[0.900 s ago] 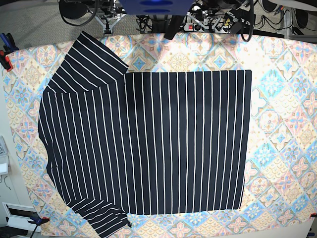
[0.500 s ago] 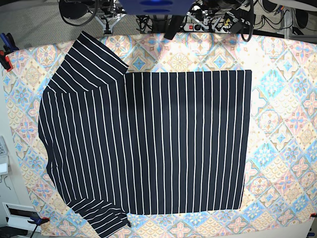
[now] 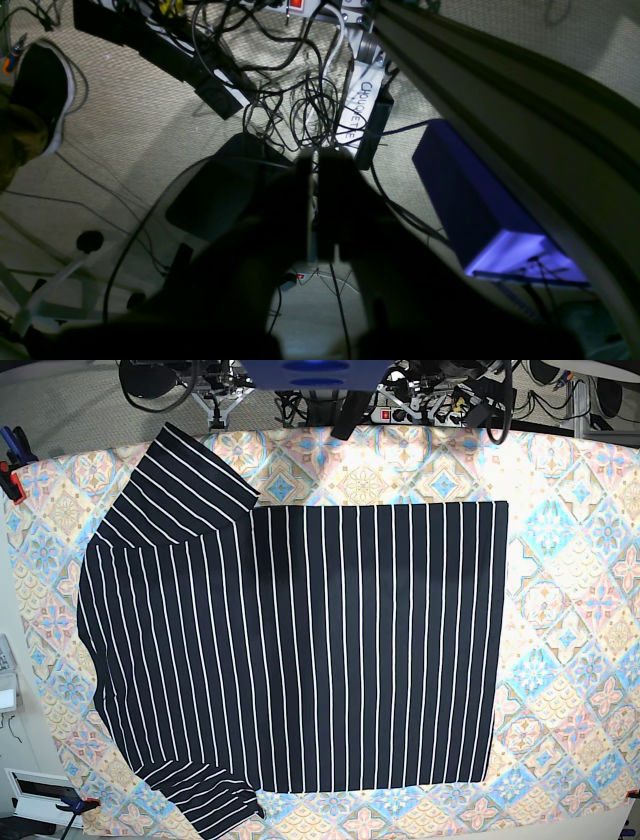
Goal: Fold the T-shirt properly
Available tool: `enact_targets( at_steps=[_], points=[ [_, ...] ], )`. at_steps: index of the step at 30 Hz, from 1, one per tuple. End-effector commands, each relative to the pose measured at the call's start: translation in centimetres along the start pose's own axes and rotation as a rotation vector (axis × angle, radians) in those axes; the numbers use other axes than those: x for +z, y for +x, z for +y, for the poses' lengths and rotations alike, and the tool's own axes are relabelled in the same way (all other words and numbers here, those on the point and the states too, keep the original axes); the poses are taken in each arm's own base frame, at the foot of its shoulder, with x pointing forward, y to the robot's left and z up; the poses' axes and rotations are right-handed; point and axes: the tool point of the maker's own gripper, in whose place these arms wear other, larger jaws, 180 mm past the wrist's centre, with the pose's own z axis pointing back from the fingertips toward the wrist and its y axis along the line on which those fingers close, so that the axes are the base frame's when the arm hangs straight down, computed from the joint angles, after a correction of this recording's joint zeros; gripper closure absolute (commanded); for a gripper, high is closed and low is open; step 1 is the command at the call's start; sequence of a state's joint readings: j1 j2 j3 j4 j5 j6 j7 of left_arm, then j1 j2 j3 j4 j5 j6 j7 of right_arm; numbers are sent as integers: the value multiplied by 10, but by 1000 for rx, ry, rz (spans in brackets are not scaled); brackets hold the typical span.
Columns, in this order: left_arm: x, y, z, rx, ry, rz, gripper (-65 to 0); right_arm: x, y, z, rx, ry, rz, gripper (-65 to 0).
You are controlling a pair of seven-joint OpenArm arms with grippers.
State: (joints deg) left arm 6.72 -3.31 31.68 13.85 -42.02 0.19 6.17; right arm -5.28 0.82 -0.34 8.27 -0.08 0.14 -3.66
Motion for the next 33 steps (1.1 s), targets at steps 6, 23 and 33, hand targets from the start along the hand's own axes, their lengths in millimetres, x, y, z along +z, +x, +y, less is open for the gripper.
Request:
enact_targets(
  at_steps=[6,23,33],
  points=[
    [1,-9,-1,-3,-5,10,-12,1,-14,-3,6,-5,15,-7],
    [7,-46,25,-5,30,60,-12,6,-57,-21,11,-32,70,-7],
    [25,-82,55,-27,26,68,-11,21,-89,-53,39,-78,51,-7]
  ],
)
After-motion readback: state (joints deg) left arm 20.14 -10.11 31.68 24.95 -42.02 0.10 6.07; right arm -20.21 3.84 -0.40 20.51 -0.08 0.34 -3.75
